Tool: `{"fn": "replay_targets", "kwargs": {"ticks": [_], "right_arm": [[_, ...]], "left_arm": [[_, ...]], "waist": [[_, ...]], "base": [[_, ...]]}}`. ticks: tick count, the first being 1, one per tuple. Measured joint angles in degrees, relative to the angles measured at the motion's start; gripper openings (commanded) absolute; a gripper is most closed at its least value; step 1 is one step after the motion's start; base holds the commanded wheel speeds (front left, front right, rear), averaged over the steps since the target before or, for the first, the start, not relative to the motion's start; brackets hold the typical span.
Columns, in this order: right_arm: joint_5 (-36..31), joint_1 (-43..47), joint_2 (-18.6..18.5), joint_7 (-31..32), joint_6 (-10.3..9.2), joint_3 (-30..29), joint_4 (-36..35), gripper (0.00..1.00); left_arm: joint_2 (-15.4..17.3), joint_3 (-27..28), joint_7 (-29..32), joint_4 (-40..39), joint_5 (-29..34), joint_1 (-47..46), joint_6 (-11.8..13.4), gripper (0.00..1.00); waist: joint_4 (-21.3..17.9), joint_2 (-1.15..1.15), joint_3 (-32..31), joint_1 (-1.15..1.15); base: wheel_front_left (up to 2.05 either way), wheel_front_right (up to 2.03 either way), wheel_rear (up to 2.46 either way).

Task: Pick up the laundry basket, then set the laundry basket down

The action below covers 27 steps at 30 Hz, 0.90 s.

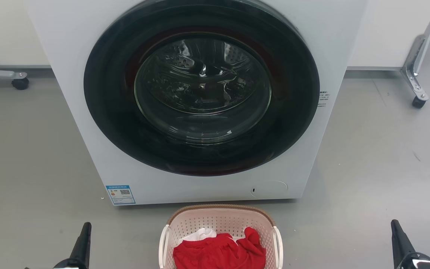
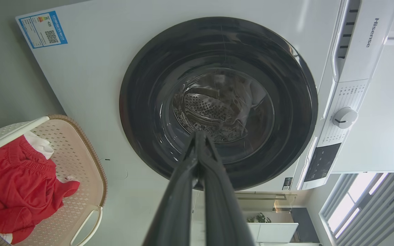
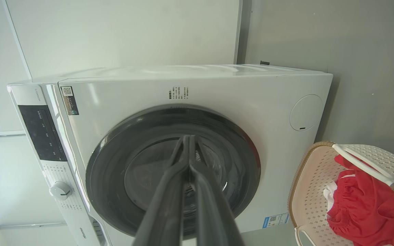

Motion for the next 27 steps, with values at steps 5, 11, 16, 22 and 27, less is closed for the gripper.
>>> {"fn": "replay_targets", "kwargs": {"ticks": [5,11,16,22,27], "right_arm": [[0.0,-0.2,0.0,0.0,0.03,0.0,0.0,0.00],[0.0,-0.2,0.0,0.0,0.03,0.0,0.0,0.00],[0.0,-0.2,0.0,0.0,0.03,0.0,0.0,0.00],[0.0,-0.2,0.0,0.0,0.03,0.0,0.0,0.00],[0.0,-0.2,0.0,0.0,0.03,0.0,0.0,0.00]], "left_arm": [[0.0,0.1,0.0,0.0,-0.5,0.0,0.0,0.00],[0.0,0.1,0.0,0.0,-0.5,0.0,0.0,0.00],[0.0,0.1,0.0,0.0,-0.5,0.0,0.0,0.00],[0.0,0.1,0.0,0.0,-0.5,0.0,0.0,0.00],[0.0,0.0,0.0,0.0,-0.6,0.0,0.0,0.00]], "waist": [[0.0,0.00,0.0,0.00],[0.0,0.00,0.0,0.00],[0.0,0.00,0.0,0.00],[0.0,0.00,0.0,0.00],[0.0,0.00,0.0,0.00]], "base": [[0.00,0.00,0.00],[0.00,0.00,0.00],[0.00,0.00,0.00],[0.00,0.00,0.00],[0.00,0.00,0.00]]}}
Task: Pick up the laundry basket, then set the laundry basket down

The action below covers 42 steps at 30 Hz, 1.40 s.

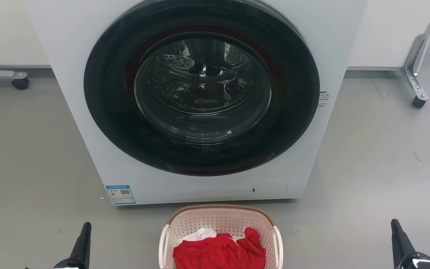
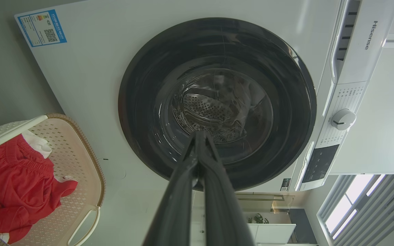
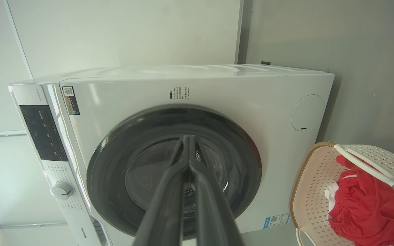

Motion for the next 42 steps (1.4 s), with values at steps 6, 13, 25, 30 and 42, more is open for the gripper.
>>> {"fn": "replay_targets", "kwargs": {"ticks": [6,13,25,30,42], "right_arm": [[0.0,0.0,0.0,0.0,0.00,0.0,0.0,0.00],[0.0,0.0,0.0,0.0,0.00,0.0,0.0,0.00],[0.0,0.0,0.0,0.0,0.00,0.0,0.0,0.00],[0.0,0.0,0.0,0.0,0.00,0.0,0.0,0.00],[0.0,0.0,0.0,0.0,0.00,0.0,0.0,0.00]], "left_arm": [[0.0,0.0,0.0,0.0,0.0,0.0,0.0,0.00],[0.0,0.0,0.0,0.0,0.0,0.0,0.0,0.00],[0.0,0.0,0.0,0.0,0.0,0.0,0.0,0.00],[0.0,0.0,0.0,0.0,0.0,0.0,0.0,0.00],[0.0,0.0,0.0,0.0,0.0,0.0,0.0,0.00]], "waist": [[0.0,0.00,0.0,0.00],[0.0,0.00,0.0,0.00],[0.0,0.00,0.0,0.00],[0.0,0.00,0.0,0.00],[0.0,0.00,0.0,0.00]], "base": [[0.00,0.00,0.00],[0.00,0.00,0.00],[0.00,0.00,0.00],[0.00,0.00,0.00],[0.00,0.00,0.00]]}}
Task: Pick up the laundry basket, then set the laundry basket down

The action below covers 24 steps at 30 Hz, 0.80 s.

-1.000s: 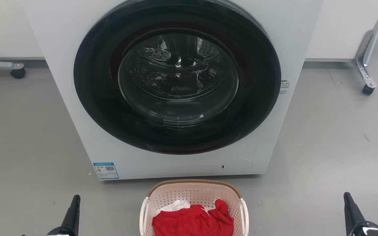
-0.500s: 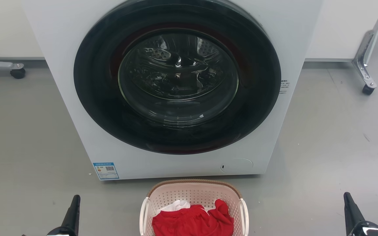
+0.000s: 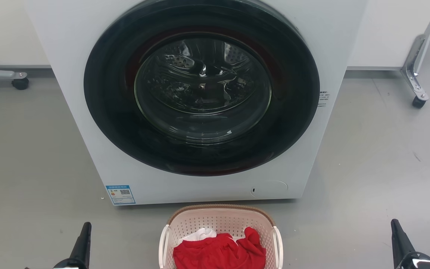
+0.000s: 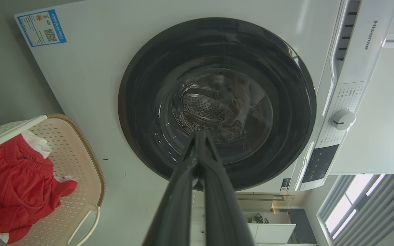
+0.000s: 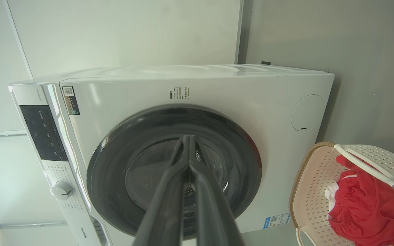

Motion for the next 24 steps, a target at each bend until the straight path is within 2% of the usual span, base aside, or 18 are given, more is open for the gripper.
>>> {"fn": "replay_targets", "kwargs": {"ticks": [24], "right_arm": [[0.0,0.0,0.0,0.0,0.00,0.0,0.0,0.00]], "left_arm": [[0.0,0.0,0.0,0.0,0.0,0.0,0.0,0.00]], "waist": [[0.0,0.00,0.0,0.00]], "base": [[0.00,0.00,0.00]]}}
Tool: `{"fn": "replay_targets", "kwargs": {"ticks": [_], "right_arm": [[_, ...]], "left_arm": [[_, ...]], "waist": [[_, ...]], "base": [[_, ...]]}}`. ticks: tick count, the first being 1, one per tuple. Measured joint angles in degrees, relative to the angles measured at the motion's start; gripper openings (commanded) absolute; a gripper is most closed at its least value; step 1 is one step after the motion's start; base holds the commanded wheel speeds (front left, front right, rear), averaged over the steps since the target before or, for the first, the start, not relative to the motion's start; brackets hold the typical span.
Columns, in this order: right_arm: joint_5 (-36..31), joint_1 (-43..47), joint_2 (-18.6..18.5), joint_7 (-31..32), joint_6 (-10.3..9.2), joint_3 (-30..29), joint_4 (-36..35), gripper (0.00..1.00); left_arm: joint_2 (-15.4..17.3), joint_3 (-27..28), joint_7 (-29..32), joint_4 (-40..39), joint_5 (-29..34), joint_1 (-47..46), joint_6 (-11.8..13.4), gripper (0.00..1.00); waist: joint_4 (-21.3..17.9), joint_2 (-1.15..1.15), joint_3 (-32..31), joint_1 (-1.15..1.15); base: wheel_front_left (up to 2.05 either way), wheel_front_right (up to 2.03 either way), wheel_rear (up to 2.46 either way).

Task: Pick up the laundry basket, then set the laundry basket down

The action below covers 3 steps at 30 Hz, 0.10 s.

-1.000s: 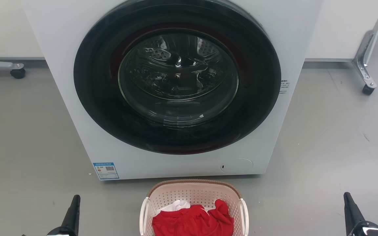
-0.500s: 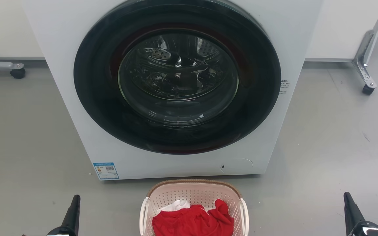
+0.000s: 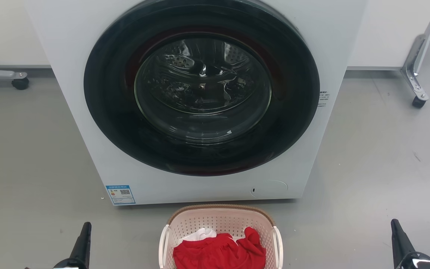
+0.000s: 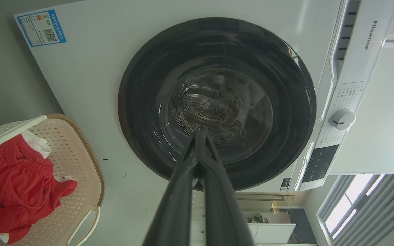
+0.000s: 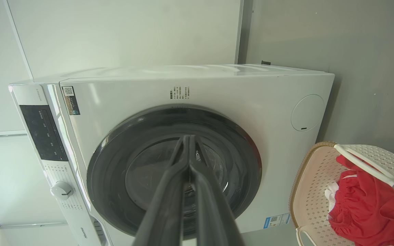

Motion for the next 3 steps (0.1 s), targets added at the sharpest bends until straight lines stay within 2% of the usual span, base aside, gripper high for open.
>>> {"fn": "replay_targets", "kwargs": {"ticks": [3], "right_arm": [[0.0,0.0,0.0,0.0,0.00,0.0,0.0,0.00]], "left_arm": [[0.0,0.0,0.0,0.0,0.0,0.0,0.0,0.00]], "waist": [[0.0,0.00,0.0,0.00]], "base": [[0.00,0.00,0.00]]}}
